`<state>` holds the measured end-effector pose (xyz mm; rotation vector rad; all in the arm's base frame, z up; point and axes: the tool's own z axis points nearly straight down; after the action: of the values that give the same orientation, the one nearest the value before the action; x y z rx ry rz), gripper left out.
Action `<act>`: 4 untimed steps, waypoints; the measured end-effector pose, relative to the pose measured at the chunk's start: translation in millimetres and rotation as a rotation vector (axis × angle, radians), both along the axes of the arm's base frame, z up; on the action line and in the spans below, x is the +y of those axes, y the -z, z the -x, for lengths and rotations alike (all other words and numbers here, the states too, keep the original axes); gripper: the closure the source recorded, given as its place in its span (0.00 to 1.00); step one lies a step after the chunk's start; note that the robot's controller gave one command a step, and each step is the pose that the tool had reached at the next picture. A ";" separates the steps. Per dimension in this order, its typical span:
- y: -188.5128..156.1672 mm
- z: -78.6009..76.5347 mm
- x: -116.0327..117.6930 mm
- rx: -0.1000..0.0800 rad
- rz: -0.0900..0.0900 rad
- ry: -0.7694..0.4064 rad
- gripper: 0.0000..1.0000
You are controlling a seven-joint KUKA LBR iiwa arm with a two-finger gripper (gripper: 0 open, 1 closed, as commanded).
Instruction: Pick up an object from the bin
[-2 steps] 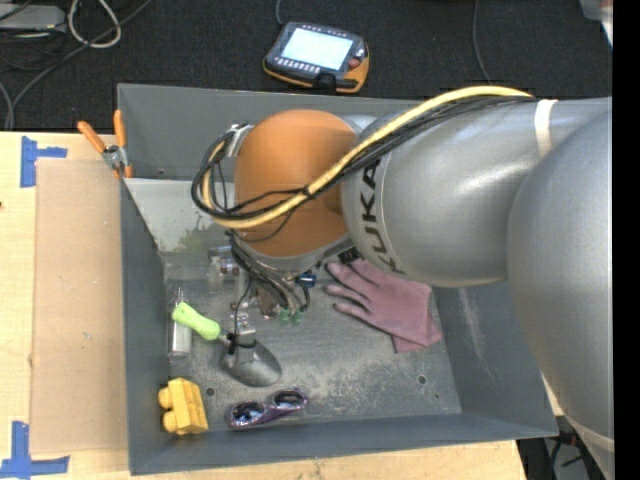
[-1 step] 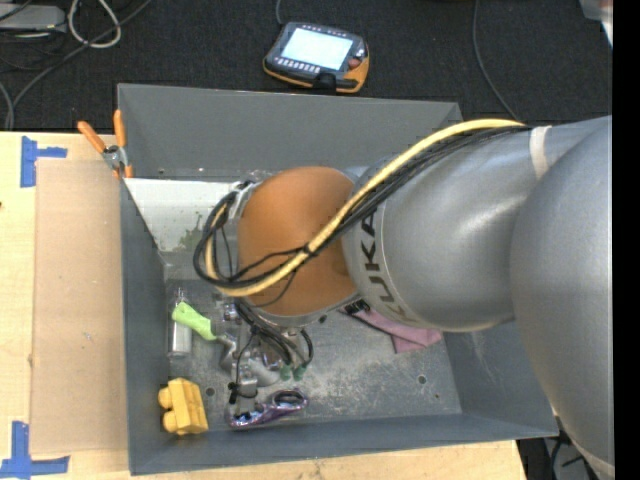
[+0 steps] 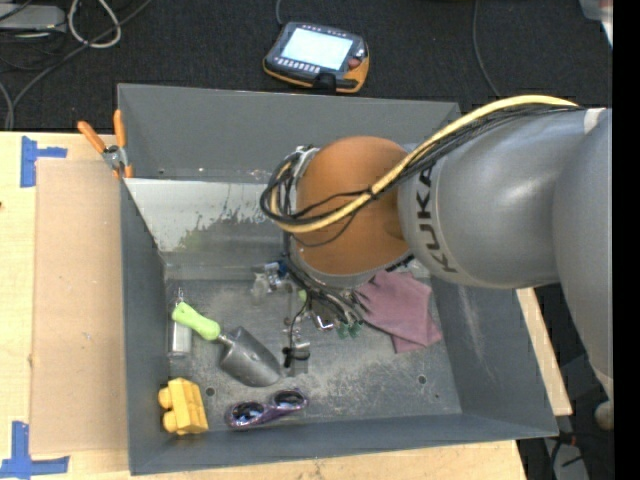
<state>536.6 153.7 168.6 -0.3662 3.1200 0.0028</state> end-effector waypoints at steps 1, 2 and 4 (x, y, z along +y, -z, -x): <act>13.3 44.3 -4.2 0.007 0.001 0.113 0.00; 58.9 -29.8 1.1 -0.001 0.001 0.184 0.00; 99.0 6.4 -28.7 -0.004 0.000 0.289 1.00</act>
Offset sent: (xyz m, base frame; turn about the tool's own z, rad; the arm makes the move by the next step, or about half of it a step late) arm 0.0287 0.0007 -0.0562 0.1856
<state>530.2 125.1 69.5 0.0873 3.1359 0.0014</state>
